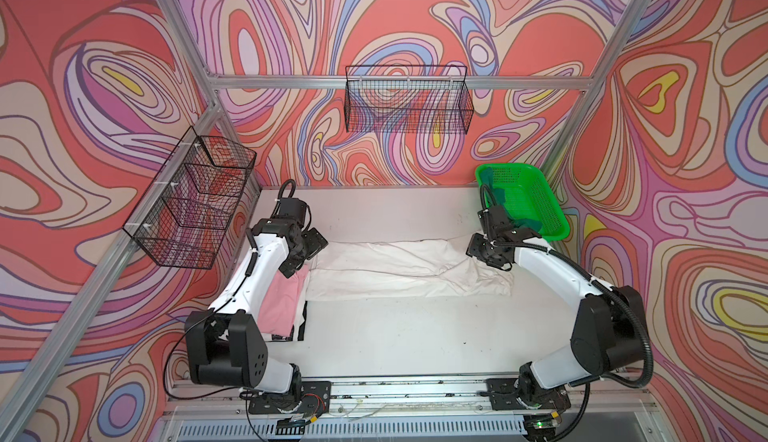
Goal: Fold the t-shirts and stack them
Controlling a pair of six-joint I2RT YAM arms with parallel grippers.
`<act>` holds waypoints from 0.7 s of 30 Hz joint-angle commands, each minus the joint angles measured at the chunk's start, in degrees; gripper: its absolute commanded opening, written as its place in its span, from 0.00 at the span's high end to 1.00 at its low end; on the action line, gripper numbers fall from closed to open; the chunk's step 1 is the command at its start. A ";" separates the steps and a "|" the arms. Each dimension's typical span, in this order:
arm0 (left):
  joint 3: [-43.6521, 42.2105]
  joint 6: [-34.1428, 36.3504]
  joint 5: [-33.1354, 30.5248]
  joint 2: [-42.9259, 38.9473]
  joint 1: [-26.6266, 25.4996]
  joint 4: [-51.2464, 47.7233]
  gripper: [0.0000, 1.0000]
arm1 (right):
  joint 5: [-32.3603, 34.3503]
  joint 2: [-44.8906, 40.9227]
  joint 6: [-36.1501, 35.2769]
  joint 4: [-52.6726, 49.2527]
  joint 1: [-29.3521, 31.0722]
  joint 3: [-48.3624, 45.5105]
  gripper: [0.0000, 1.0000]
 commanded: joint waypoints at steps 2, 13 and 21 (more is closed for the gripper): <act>-5.06 7.00 2.64 -2.70 0.21 2.21 0.00 | -4.10 -1.41 4.26 1.51 -0.33 -6.13 0.38; -13.67 13.41 3.19 -10.27 0.21 5.09 0.00 | -9.55 1.19 10.29 11.58 -0.20 -12.93 0.51; -13.50 13.32 5.48 -8.89 0.22 5.56 0.00 | -8.63 2.67 9.56 12.37 -0.24 -10.20 0.78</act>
